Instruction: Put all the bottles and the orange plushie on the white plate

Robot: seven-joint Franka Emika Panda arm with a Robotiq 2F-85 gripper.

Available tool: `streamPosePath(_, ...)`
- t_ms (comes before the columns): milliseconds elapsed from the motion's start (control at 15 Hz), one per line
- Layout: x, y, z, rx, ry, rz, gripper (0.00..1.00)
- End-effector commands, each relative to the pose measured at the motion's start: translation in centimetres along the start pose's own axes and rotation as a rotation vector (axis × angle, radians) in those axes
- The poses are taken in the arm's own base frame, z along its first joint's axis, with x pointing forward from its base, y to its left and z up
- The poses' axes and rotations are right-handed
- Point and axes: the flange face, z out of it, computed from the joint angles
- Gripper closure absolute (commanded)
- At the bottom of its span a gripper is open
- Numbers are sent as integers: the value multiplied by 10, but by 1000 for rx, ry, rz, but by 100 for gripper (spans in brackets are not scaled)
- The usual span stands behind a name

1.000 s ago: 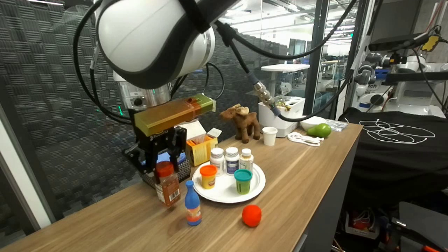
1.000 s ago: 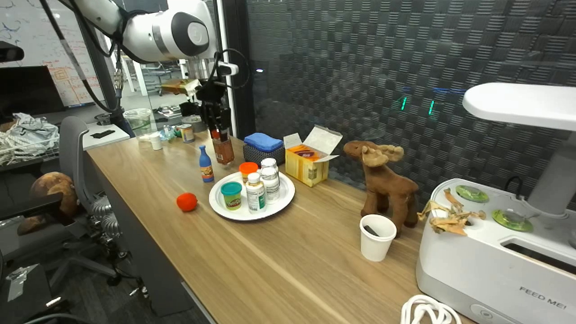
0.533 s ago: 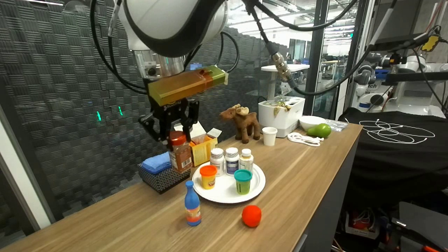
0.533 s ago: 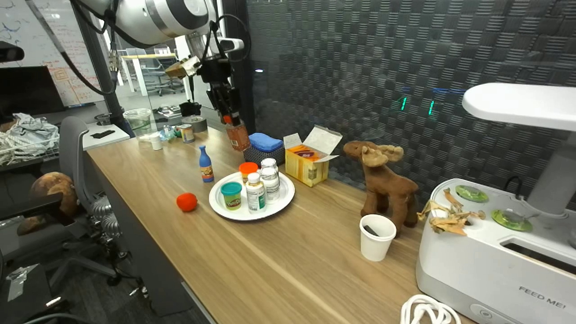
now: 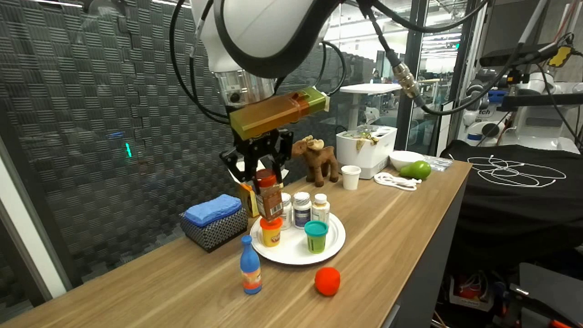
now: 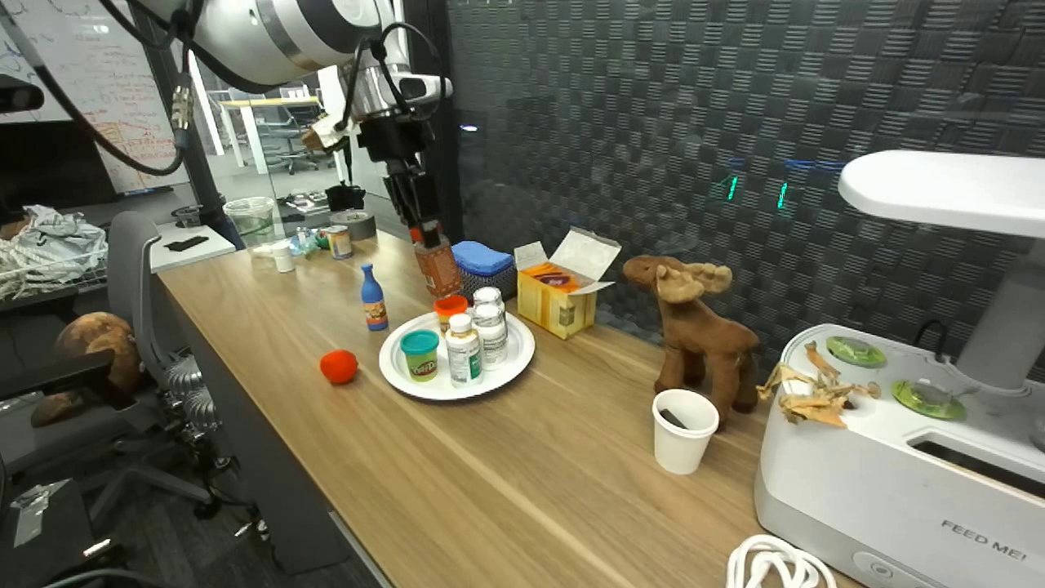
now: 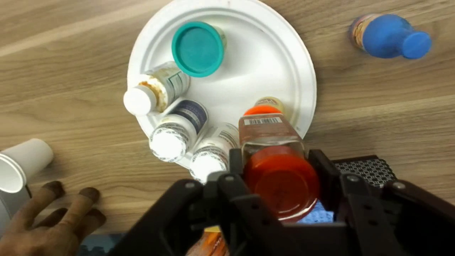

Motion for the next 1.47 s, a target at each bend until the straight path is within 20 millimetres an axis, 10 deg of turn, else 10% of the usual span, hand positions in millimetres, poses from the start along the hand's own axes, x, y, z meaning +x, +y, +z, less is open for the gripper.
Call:
streamPosePath(0, -16, 24, -10, -1, 42, 80, 76)
streamPosePath(867, -19, 80, 30, 95, 79, 221, 76)
streamPosePath(1400, -22, 71, 40, 142, 96, 185, 76)
